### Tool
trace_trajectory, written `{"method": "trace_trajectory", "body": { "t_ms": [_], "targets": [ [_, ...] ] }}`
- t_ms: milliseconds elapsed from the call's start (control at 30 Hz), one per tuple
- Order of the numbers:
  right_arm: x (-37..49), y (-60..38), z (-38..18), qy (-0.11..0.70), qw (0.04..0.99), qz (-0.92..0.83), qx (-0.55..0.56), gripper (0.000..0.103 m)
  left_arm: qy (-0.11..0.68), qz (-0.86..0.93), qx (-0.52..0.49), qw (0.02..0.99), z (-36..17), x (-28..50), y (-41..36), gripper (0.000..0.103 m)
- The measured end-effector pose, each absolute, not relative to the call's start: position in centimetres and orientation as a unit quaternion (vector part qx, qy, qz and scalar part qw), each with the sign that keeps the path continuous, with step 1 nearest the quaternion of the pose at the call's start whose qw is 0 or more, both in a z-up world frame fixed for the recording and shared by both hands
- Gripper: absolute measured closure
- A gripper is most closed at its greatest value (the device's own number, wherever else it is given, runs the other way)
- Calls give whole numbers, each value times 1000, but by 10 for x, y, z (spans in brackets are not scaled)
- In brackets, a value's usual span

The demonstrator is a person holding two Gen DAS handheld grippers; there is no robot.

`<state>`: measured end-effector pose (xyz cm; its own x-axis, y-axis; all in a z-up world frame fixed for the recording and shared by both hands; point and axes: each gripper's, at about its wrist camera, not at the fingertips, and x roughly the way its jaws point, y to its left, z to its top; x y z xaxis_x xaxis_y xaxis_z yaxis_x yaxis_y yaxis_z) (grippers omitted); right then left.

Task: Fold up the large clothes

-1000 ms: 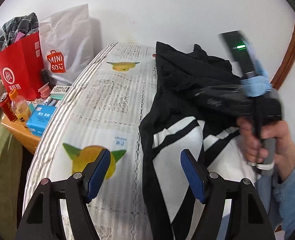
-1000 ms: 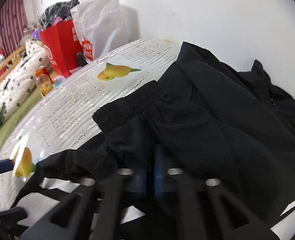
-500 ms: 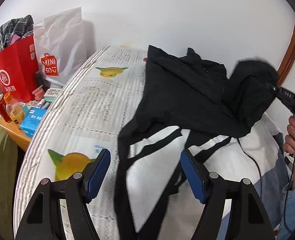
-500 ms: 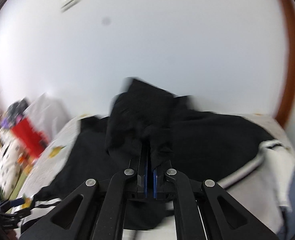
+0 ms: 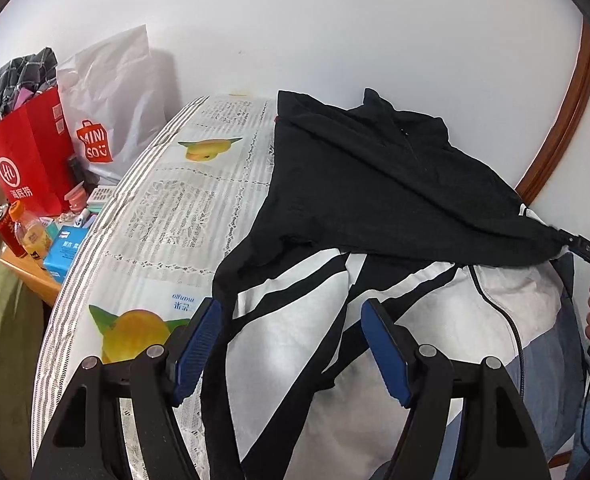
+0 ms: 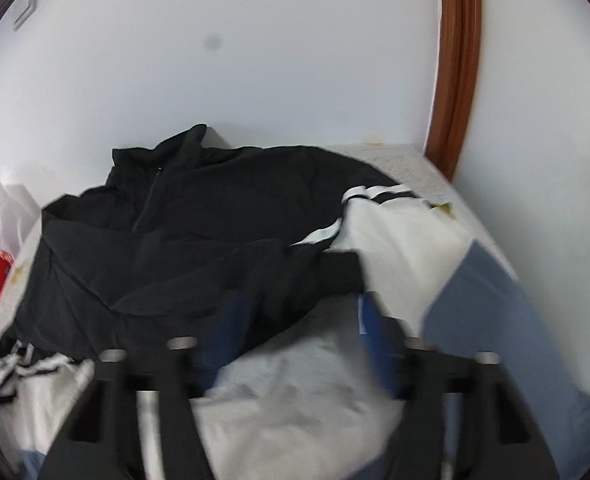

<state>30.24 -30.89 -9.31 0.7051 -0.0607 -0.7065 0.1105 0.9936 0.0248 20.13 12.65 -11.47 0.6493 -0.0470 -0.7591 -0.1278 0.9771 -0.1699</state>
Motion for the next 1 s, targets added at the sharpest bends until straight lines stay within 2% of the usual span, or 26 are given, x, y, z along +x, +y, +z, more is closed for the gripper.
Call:
{"method": "trace_trajectory", "body": {
  "t_ms": [233, 333, 400, 600, 700, 867, 933, 1000],
  "targets": [
    [289, -300, -89, 359, 932, -50, -14, 35, 418, 22, -100, 903, -112, 206, 119, 32],
    [287, -285, -95, 351, 935, -33, -35, 38, 419, 21, -93, 903, -110, 206, 117, 32],
    [293, -277, -106, 363, 931, -12, -47, 46, 416, 21, -90, 904, -108, 204, 116, 32],
    [328, -283, -153, 440, 894, -69, -50, 49, 411, 28, -86, 907, -102, 201, 122, 32],
    [331, -289, -160, 455, 886, -83, -40, 49, 410, 36, -85, 908, -102, 199, 126, 33],
    [299, -286, -133, 433, 899, -58, -16, 49, 403, 36, -88, 910, -99, 196, 128, 33],
    [275, -285, -118, 412, 910, -48, -10, 47, 400, 34, -87, 912, -98, 195, 127, 32],
    [250, -292, -105, 392, 918, -53, -8, 39, 396, 31, -86, 914, -96, 194, 124, 32]
  ]
}}
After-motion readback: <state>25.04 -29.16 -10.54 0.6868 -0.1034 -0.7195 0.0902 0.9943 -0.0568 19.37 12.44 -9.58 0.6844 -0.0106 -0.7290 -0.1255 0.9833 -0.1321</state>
